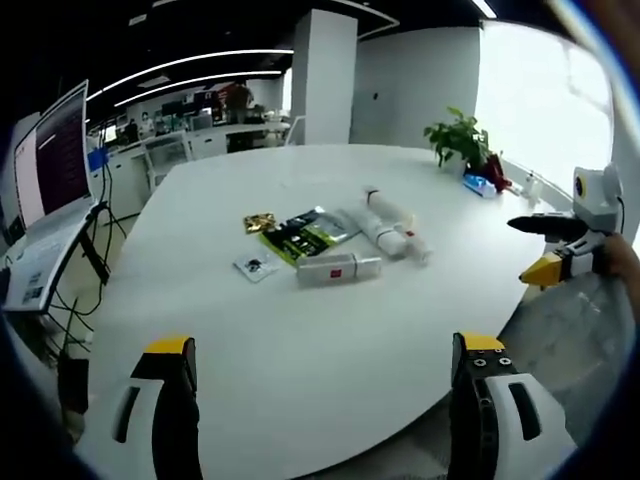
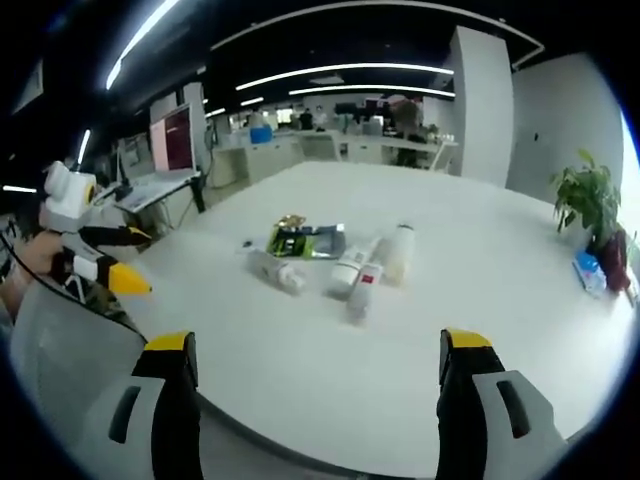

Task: Arrange the skincare products in the storage area until every visible bottle or jar stands upright without overlapping.

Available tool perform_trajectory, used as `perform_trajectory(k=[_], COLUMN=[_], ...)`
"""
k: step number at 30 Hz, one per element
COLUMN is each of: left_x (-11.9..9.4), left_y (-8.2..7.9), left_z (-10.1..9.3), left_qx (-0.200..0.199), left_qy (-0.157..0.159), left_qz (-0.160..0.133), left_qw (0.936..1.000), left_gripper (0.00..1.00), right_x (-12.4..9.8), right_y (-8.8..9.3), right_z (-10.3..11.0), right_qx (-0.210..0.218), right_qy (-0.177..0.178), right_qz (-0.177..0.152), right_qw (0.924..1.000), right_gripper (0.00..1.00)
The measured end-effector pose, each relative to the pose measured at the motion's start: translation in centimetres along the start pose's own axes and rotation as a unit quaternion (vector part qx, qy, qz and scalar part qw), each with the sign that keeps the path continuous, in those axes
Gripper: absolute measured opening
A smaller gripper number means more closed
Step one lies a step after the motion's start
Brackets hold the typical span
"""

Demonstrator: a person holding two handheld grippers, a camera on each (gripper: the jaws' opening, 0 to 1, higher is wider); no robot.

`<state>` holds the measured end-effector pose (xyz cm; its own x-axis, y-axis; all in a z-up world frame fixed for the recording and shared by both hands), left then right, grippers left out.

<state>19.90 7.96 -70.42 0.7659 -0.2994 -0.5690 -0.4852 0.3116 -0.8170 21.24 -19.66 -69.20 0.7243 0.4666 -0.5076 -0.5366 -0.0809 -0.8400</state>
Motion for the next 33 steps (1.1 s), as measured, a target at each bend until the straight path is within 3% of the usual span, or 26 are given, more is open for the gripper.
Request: perform_trajectory(k=[20,33], left_x=[0.22,0.4], left_y=[0.15,-0.27], left_z=[-0.44,-0.57], left_qx=[0.024,0.022], left_qy=[0.007,0.017], left_qz=[0.013,0.002], left_qw=[0.9996,0.9996], left_gripper=[0.99,0.99], right_x=[-0.01,-0.26], right_y=[0.01,-0.4], right_z=[-0.05,-0.28], right_qx=[-0.008,-0.004], right_qy=[0.005,0.014], right_qz=[0.003,-0.012], right_qw=[1.0,0.9998], right_gripper=[1.0,1.0])
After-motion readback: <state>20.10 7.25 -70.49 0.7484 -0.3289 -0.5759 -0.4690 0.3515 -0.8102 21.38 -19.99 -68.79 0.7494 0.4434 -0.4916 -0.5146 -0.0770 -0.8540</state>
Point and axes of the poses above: the point that each gripper's makers call its tool centre point, and the gripper's own axes: x roughly forward along the fingers, z roughly to its left, y roughly out of its underside, the point moved 4 cm from there along -x, roughly backward along the fingers, and after that the axes turned 12 degrees about x, right-handed, at the moved point
